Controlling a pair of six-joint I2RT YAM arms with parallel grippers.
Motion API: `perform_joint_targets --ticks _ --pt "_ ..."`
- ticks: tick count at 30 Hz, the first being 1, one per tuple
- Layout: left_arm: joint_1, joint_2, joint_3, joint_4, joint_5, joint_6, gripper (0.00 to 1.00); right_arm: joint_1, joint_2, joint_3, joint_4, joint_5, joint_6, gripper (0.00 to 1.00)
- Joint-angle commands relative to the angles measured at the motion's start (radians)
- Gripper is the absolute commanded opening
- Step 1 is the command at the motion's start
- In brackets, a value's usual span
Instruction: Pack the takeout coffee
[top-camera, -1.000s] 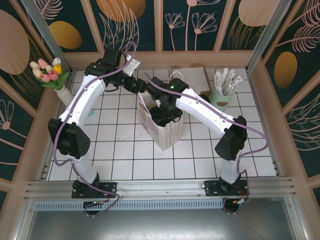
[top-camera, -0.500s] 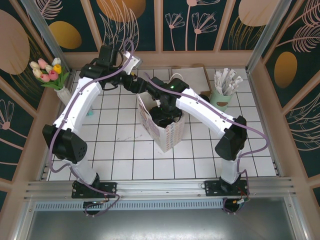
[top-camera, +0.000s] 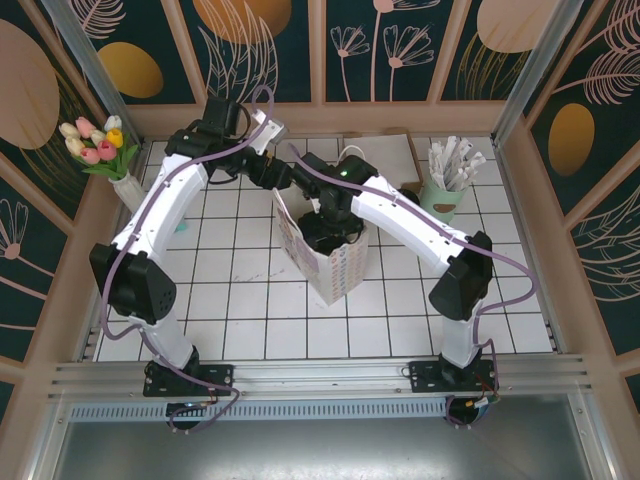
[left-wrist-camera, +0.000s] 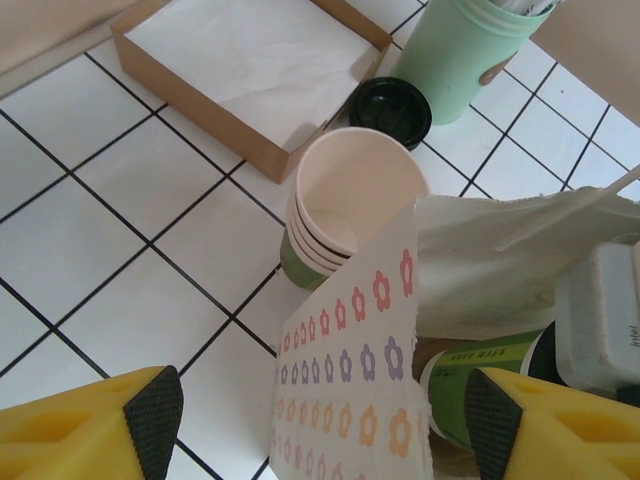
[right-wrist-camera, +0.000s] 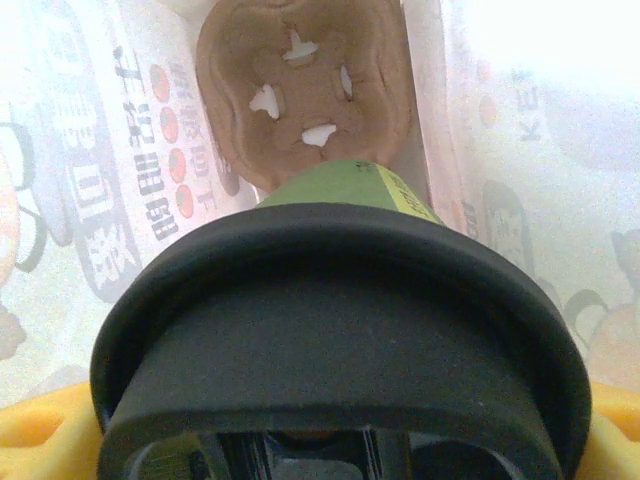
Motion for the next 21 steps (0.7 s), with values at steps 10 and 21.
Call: perform_joint_targets --ticks 10,21 --pt "-0.012 0.015 0.002 -0.040 0.019 0.043 0.38 -0.003 0.027 0.054 -0.029 -0.006 -0.012 0.73" --pt "-0.019 -0.001 -0.005 -0.023 0.026 0.044 0.00 -0.018 0.081 0.068 -0.036 -0.006 -0.019 0.72"
